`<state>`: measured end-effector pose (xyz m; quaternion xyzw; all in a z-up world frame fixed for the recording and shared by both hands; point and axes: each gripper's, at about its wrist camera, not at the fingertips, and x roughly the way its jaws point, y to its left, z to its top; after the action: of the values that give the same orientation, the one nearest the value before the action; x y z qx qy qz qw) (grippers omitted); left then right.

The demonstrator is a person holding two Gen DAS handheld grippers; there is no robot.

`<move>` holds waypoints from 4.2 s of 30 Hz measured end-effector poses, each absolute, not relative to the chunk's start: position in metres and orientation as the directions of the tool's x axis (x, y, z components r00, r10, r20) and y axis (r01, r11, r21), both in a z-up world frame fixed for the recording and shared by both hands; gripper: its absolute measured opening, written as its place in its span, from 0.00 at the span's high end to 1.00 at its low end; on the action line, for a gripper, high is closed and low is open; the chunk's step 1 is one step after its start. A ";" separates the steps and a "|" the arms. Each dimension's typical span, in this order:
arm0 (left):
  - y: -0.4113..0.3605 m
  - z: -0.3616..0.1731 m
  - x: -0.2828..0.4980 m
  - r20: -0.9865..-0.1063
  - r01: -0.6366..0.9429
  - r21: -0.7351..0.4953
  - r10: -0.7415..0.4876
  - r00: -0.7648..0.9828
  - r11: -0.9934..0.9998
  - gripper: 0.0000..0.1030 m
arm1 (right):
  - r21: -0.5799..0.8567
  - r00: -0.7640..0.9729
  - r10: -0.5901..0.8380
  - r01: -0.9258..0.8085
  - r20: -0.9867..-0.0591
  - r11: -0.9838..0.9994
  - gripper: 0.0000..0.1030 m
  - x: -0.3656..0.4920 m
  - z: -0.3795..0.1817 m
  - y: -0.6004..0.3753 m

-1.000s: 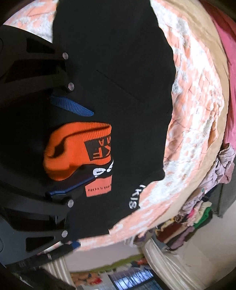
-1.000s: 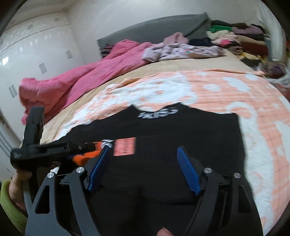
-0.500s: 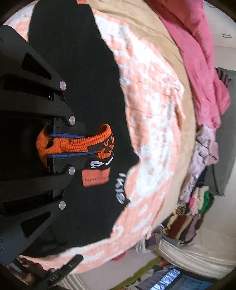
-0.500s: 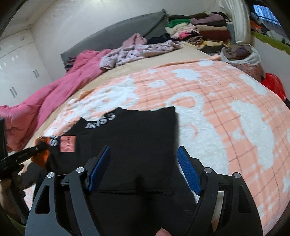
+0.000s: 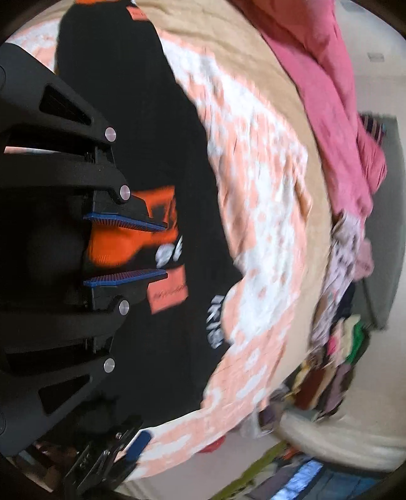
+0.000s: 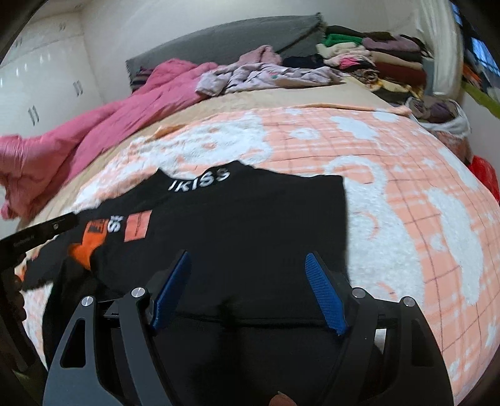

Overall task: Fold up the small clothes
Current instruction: 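Lower the cuff onto the shirt body and open the left gripper, then move the left gripper to the orange cuff of the other sleeve, then grasp the orange cuff with the left gripper and lift it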

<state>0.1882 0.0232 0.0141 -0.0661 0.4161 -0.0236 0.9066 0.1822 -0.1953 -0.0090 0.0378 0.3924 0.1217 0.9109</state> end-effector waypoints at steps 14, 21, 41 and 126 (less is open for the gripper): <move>0.031 -0.037 0.188 -0.823 -0.049 -0.165 -0.110 0.557 0.985 0.77 | 0.079 0.572 0.164 -0.170 -0.804 0.982 0.28 0.192 -0.052 -0.195; 0.032 -0.025 0.180 -0.813 -0.054 -0.152 -0.094 0.574 0.987 0.63 | 0.137 0.586 0.207 -0.161 -0.783 0.977 0.28 0.182 -0.033 -0.199; 0.058 0.012 0.147 -0.770 -0.084 -0.133 -0.050 0.636 0.988 0.20 | 0.145 0.649 0.265 -0.233 -0.713 0.962 0.05 0.149 0.014 -0.164; 0.341 -0.031 0.034 -0.739 -0.643 -0.402 0.184 0.648 0.651 0.95 | 0.070 0.553 0.454 -0.579 -0.699 0.812 0.05 0.130 0.020 0.068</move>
<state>0.0343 0.3413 -0.0312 -0.3377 0.3401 0.2455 0.8426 0.1296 0.0679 0.0201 -0.0845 0.3699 0.2946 0.8771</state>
